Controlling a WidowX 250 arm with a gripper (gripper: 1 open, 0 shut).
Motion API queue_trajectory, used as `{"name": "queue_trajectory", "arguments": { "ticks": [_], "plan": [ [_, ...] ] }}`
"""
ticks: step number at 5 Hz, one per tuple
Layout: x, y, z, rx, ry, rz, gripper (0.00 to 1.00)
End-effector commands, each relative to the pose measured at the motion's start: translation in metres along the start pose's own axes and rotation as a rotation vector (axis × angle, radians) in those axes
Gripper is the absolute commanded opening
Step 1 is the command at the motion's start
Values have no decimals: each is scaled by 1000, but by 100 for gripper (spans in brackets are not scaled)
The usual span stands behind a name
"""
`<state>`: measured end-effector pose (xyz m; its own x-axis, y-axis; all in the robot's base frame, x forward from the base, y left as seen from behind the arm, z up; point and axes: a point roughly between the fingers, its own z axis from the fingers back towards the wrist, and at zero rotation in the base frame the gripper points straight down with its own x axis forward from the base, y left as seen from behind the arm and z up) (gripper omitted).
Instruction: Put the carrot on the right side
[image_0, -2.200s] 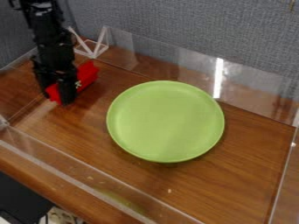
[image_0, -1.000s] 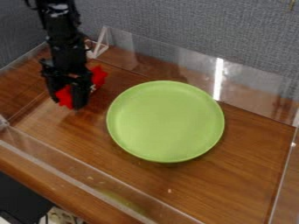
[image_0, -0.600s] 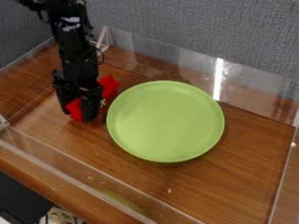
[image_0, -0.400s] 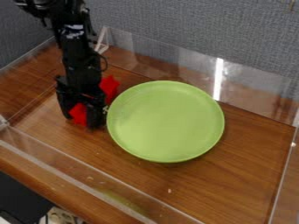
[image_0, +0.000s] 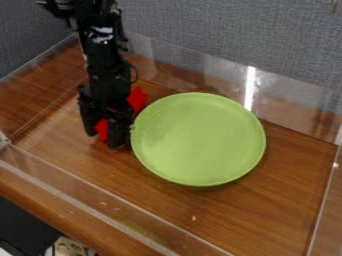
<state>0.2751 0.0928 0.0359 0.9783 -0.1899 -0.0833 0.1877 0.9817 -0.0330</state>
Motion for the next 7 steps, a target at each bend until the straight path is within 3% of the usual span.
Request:
{"name": "queue_trajectory", "arguments": {
  "ticks": [1, 3, 5, 6, 7],
  "plan": [
    [4, 6, 25, 42, -77, -4, 0],
    [-7, 16, 29, 39, -86, -9, 0],
    [-12, 26, 28, 46, -92, -69, 0],
    [-12, 18, 27, 49, -89, -73, 0],
    [-12, 11, 27, 54, -82, -75, 100]
  ]
}}
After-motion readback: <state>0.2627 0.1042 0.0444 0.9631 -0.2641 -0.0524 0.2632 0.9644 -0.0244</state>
